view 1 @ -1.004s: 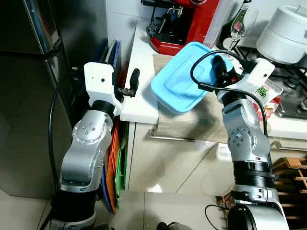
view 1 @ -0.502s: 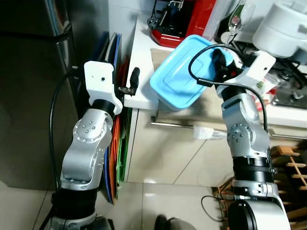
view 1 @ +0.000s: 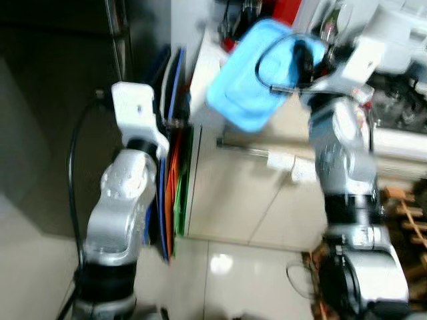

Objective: Restocking fridge

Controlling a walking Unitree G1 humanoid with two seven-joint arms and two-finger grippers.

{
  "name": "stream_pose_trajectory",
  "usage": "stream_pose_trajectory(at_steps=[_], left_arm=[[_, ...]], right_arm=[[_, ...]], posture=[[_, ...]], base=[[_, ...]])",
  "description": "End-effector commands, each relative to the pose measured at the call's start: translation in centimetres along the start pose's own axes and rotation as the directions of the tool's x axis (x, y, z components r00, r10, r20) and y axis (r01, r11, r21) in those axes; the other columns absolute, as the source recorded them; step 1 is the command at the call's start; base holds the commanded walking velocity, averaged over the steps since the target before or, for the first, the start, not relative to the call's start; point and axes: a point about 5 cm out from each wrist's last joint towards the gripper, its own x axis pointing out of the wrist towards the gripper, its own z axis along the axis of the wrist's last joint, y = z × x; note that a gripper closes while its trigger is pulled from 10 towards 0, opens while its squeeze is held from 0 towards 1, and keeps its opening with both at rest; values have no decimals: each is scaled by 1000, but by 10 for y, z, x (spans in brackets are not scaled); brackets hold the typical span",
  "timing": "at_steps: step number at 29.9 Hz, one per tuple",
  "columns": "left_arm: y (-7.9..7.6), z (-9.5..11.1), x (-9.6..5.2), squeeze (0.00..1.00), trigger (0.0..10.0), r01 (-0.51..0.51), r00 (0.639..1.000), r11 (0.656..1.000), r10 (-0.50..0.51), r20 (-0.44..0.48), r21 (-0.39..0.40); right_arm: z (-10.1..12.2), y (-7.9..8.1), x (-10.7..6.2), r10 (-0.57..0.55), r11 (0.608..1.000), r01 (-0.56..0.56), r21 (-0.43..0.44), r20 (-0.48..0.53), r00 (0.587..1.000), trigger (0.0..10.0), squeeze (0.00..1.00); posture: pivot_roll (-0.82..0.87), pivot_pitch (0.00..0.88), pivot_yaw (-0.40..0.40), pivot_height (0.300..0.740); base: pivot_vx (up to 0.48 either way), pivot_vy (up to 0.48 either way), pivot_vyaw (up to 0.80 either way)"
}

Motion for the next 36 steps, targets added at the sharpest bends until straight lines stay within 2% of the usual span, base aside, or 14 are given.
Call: stream_pose_trajectory(at_steps=[1,2,4,6,7,11,13,15,19,20,21,24,36], left_arm=[[-1,5,2,0,10000,4,1000,1000,-4,19,4],[-1,5,2,0,10000,6,1000,1000,-6,19,3],[-1,5,2,0,10000,6,1000,1000,-6,19,3],[-1,4,-1,0,10000,8,1000,1000,-8,16,5],[-1,4,-1,0,10000,8,1000,1000,-8,16,5],[-4,1,-3,0,10000,21,1000,1000,-21,11,-3],[-4,1,-3,0,10000,22,1000,1000,-22,10,-2],[-5,2,-1,0,10000,29,999,1000,-29,17,-6],[-5,1,0,0,10000,34,999,999,-34,20,-5],[-5,1,0,0,10000,35,999,999,-34,20,-1],[-6,1,0,0,10000,36,999,999,-36,21,0],[-6,0,0,0,10000,38,999,999,-38,21,0],[-8,-1,2,0,10000,45,999,999,-45,22,2]], right_arm=[[23,5,4,25,1000,-25,-9,96,995,0,94],[35,4,2,38,999,-35,-23,132,991,0,82],[38,3,1,40,999,-36,-29,139,990,0,82],[42,-9,-11,19,995,-5,-95,148,989,0,86],[42,-9,-11,19,995,-5,-95,148,989,0,86],[31,-28,-42,-14,960,46,-275,118,993,0,82],[30,-29,-44,-20,959,50,-277,110,994,0,82],[21,-37,-60,-51,938,78,-339,88,995,0,82],[19,-43,-69,-92,930,119,-349,93,991,0,114],[17,-47,-72,-127,927,149,-345,86,988,0,212],[16,-51,-76,-152,923,170,-346,78,985,0,220],[9,-51,-84,-153,915,158,-370,44,987,0,216],[-10,-44,-87,-117,928,97,-361,-33,993,0,204]], posture=[[21,15,-110,740],[16,17,-114,740],[16,17,-114,740],[8,20,-115,740],[8,20,-115,740],[-14,27,-107,740],[-14,27,-107,740],[-23,27,-100,740],[-26,22,-98,740],[-26,22,-98,740],[-26,22,-98,740],[-28,20,-95,740],[-24,17,-92,740]], base=[[0,0,0],[0,0,0],[0,0,0],[0,0,0],[0,0,0],[0,0,0],[0,0,0],[0,0,0],[0,0,0],[0,0,0],[0,0,0],[0,0,0],[0,0,0]])
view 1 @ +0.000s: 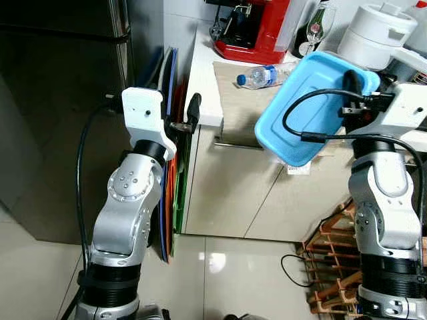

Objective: Restocking fridge

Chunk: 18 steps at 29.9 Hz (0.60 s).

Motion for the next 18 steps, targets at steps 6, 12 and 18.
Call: stream_pose_trajectory(at_steps=[6,12,18], left_arm=[[-3,-8,3,0,10000,-2,1000,1000,3,-23,28],[4,-31,-8,0,10000,-42,993,998,46,-111,40],[6,-36,-12,0,10000,-54,990,997,60,-126,54]], right_arm=[[-19,4,-7,63,998,-64,-13,-82,995,0,196],[-38,3,-25,76,991,-92,-93,-157,985,0,196],[-41,-2,-30,58,989,-79,-128,-158,986,0,200]], posture=[[-24,17,-92,740],[-21,17,-91,740],[-18,14,-89,740]], base=[[0,0,0],[0,0,0],[0,0,0]])
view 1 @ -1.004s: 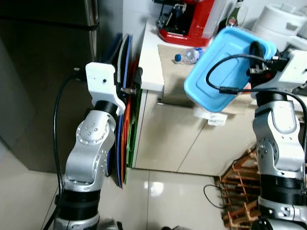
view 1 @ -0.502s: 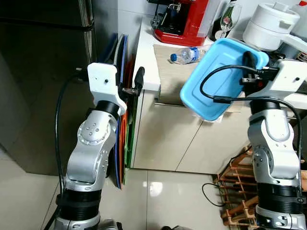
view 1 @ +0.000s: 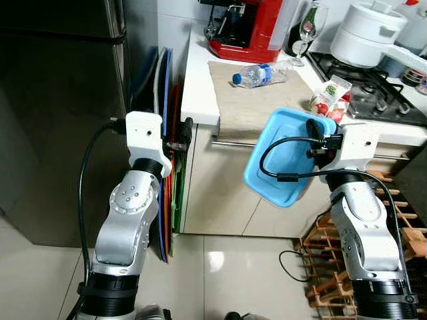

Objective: Restocking fridge

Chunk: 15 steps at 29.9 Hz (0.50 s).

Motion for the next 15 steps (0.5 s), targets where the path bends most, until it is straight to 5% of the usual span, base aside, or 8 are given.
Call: stream_pose_trajectory(at_steps=[1,15], left_arm=[[-3,-1,0,0,10000,5,1000,1000,-5,-3,13],[-3,-14,-6,0,10000,2,999,1000,-1,-46,26]], right_arm=[[9,-8,0,-25,999,27,-28,53,998,0,200],[-1,-6,-5,-22,1000,22,-17,29,999,0,204]], posture=[[-18,14,-89,740],[-18,1,-84,740]], base=[[0,0,0],[-20,0,0]])
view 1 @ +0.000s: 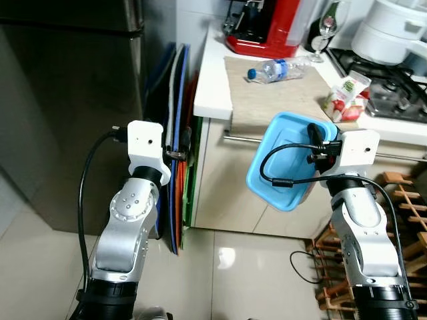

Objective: Restocking fridge

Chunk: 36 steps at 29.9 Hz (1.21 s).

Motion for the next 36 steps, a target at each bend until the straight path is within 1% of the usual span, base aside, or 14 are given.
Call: stream_pose_trajectory(at_steps=[1,3,12,23,29,36], left_arm=[[-3,-1,1,0,10000,8,1000,1000,-8,-1,8],[-3,0,0,0,10000,8,1000,1000,-8,10,4],[-2,-3,-1,0,10000,2,1000,1000,-2,4,13],[-4,-6,1,0,10000,5,1000,1000,-5,-8,19],[-5,-5,0,0,10000,28,1000,1000,-28,9,5],[-8,-17,-3,0,10000,33,999,999,-34,-17,-38]], right_arm=[[8,-5,2,-17,1000,18,-3,47,999,0,204],[5,-5,2,-19,1000,19,1,42,999,0,204],[0,-3,2,-17,1000,16,17,22,1000,0,204],[-4,-2,1,-2,1000,2,12,8,1000,0,208],[-6,-2,0,-1,1000,1,11,0,1000,0,200],[-18,-8,-6,-25,1000,25,0,-36,999,0,204]], posture=[[-18,1,-84,740],[-17,0,-82,740],[-17,0,-80,740],[-22,0,-83,740],[-28,0,-81,740],[-32,27,-74,740]], base=[[-277,0,0],[-322,0,0],[-386,0,0],[-381,0,0],[0,0,0],[0,-455,0]])
